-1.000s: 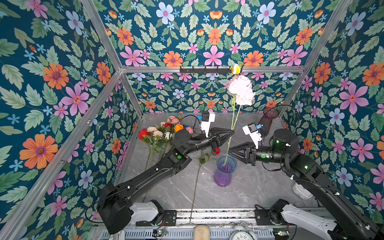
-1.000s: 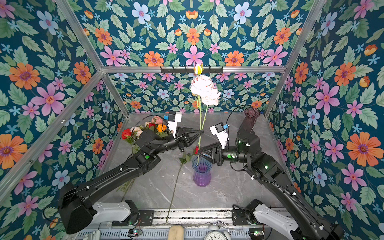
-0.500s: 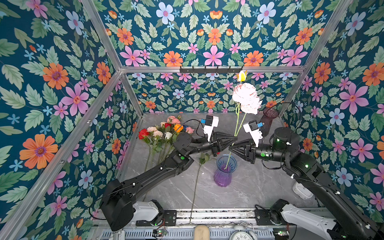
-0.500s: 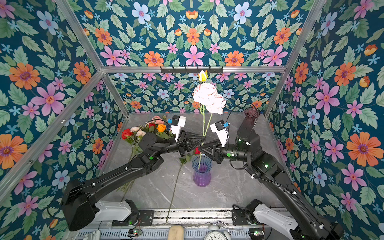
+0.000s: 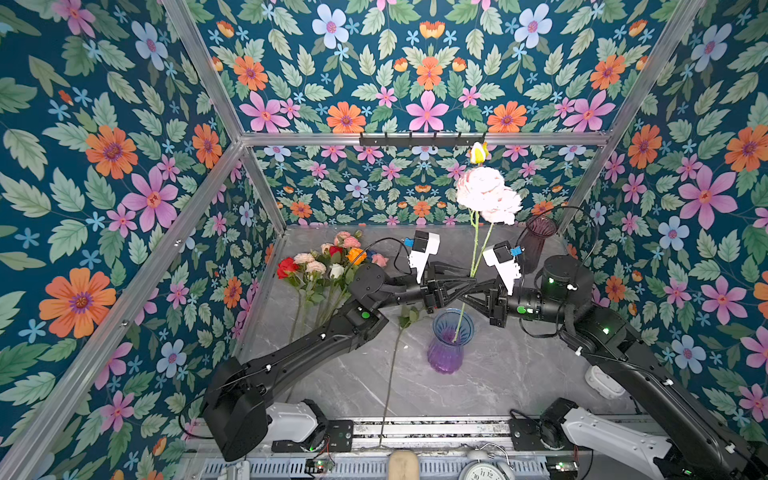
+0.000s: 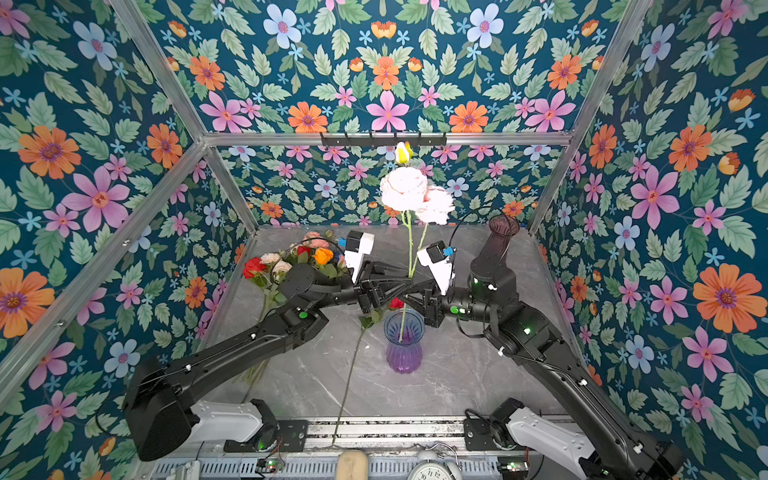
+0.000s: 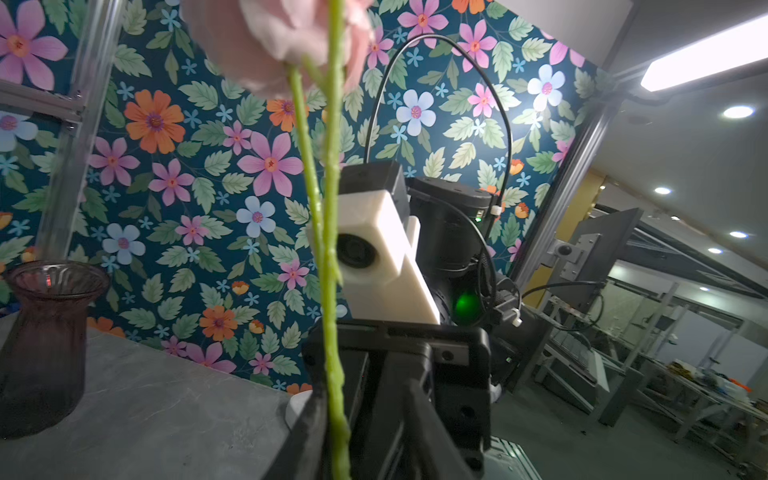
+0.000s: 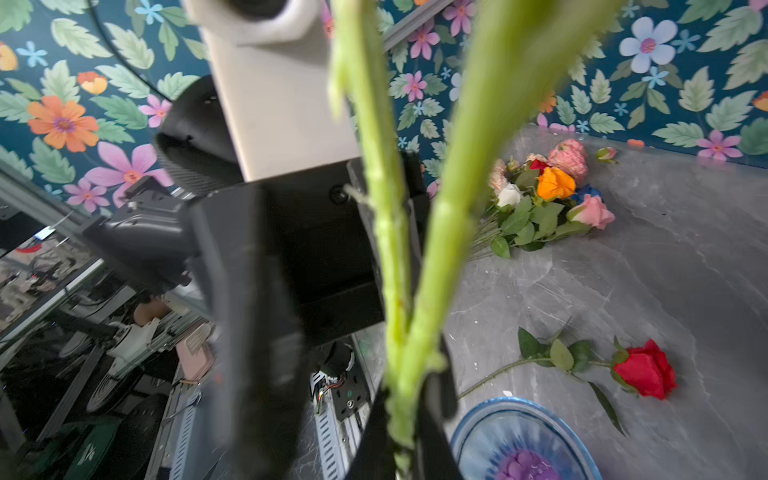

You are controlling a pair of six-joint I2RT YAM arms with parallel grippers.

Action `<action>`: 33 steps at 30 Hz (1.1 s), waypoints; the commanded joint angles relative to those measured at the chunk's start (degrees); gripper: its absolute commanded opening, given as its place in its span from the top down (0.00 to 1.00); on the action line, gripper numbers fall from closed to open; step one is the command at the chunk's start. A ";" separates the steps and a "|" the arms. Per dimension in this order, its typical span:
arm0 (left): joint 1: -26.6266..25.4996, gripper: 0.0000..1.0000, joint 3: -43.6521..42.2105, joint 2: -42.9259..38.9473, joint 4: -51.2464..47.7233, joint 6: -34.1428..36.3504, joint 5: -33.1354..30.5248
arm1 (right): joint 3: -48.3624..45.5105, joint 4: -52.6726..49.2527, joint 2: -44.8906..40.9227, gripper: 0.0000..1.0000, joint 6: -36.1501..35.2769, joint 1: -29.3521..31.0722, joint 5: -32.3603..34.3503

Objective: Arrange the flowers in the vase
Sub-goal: 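Close the right gripper on the pink rose stems while the left gripper releases them, then lower the pink rose stems into the vase and open the right gripper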

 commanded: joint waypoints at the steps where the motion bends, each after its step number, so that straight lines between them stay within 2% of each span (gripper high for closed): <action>1: 0.04 0.26 0.35 -3.46 -15.61 10.48 -11.47 | 0.10 0.78 -0.48 1.00 -1.70 0.14 2.70; 5: 0.06 0.21 -1.52 -8.50 -25.19 14.31 -20.78 | -0.27 0.44 -0.96 1.00 -3.26 0.13 5.20; 9: 0.04 0.22 -6.92 -15.58 -30.84 15.42 -31.86 | -2.85 3.73 -1.49 1.00 -5.11 0.11 6.60; 13: 0.04 0.24 -10.75 -21.65 -39.34 15.33 -47.40 | -7.08 8.99 -2.60 1.00 -5.43 0.15 9.02; 16: 0.04 0.25 -12.59 -24.50 -43.36 14.67 -53.70 | -8.11 8.90 -1.99 1.00 -6.78 0.44 9.44; 21: 0.06 0.25 -15.28 -27.53 -43.01 14.67 -54.05 | -11.18 10.08 -2.22 1.00 -9.96 1.87 10.03; 28: 0.07 0.25 -16.64 -27.90 -42.94 14.75 -53.68 | -17.56 14.53 -3.70 1.00 -10.25 2.72 9.97; 33: 0.06 0.25 -17.51 -28.37 -42.34 14.73 -53.59 | -19.75 14.56 -3.32 1.00 -13.15 7.47 15.57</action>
